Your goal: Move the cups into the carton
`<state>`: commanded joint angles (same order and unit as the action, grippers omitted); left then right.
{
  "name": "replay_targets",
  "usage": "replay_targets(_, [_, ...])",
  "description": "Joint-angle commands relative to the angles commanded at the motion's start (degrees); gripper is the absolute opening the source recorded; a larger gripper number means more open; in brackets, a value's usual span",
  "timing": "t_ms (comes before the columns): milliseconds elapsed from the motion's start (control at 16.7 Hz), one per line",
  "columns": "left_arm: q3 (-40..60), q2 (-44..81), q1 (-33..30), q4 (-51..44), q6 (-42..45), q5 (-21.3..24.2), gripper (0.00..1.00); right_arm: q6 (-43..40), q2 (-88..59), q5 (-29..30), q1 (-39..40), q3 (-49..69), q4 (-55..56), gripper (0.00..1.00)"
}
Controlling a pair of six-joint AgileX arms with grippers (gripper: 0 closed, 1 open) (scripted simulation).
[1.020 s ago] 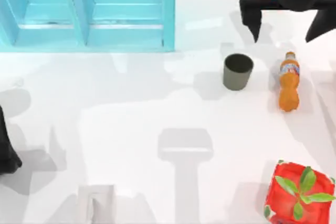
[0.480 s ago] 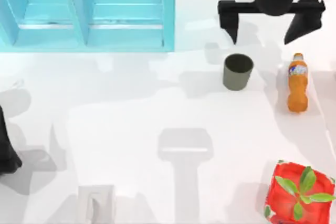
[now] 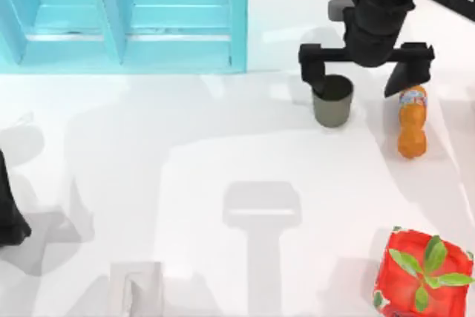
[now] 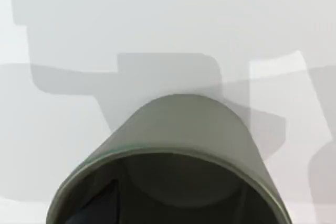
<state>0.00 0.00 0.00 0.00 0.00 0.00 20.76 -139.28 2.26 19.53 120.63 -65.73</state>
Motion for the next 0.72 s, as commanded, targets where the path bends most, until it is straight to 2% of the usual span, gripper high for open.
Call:
replay_targets(360, [0.0, 0.0, 0.0, 0.0, 0.0, 0.0, 1.0, 0.0, -0.3, 0.0, 0.0, -2.5, 2.6, 1.0])
replay_targets(720, [0.0, 0.0, 0.0, 0.0, 0.0, 0.0, 1.0, 0.0, -0.3, 0.0, 0.0, -2.5, 2.6, 0.55])
